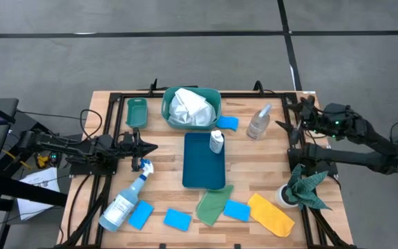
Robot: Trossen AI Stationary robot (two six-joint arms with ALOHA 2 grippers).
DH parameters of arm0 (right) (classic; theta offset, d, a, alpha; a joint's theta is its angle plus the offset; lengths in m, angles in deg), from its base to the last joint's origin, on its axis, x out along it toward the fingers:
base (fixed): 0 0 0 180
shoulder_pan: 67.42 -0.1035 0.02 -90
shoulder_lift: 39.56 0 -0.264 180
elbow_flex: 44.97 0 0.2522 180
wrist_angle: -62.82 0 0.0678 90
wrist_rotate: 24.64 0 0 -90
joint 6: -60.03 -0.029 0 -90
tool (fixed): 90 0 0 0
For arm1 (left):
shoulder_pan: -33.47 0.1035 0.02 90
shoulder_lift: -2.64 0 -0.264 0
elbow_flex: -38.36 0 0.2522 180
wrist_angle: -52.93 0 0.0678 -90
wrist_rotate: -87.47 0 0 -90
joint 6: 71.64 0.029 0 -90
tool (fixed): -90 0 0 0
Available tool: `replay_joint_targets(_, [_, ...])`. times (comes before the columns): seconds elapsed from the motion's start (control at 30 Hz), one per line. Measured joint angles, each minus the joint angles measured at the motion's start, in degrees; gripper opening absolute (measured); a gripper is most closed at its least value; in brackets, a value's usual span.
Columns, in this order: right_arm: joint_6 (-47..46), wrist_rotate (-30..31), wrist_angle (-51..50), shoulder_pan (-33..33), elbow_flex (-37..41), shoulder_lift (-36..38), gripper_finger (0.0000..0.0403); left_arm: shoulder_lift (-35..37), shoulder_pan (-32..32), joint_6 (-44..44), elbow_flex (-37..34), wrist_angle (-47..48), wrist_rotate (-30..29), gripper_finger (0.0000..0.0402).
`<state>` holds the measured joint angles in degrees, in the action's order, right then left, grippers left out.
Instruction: Pick & Place Kitchen Items
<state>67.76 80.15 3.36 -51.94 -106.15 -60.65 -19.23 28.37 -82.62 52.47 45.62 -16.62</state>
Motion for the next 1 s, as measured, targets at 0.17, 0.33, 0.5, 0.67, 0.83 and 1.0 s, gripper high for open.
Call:
replay_joint_targets(0.17, [11.4,-1.6,-5.7,-1.1,-8.7,-8.1,0.0333,0.0,0.0,0.0,0.0,0.0,0.0,0.0000])
replay_joint_targets(0.33, [22.4,-1.0,-12.8,-0.5,-18.0,-20.0,0.0333,0.0,0.0,0.0,0.0,0.0,0.0,0.0000])
replay_joint_targets(0.5, [35.3,0.1,-23.8,2.4,-26.4,-30.8,0.0332,0.0,0.0,0.0,0.0,0.0,0.0,0.0000])
replay_joint_targets(0.67, [45.1,-2.7,-31.3,6.6,-33.4,-37.8,0.0320,0.0,0.0,0.0,0.0,0.0,0.0,0.0000])
replay_joint_targets(0.83, [49.1,-8.3,-32.1,10.5,-37.3,-43.4,0.0307,0.0,0.0,0.0,0.0,0.0,0.0,0.0000])
replay_joint_targets(1.0, [49.3,-11.0,-32.2,12.5,-38.1,-47.6,0.0305,0.0,0.0,0.0,0.0,0.0,0.0,0.0000])
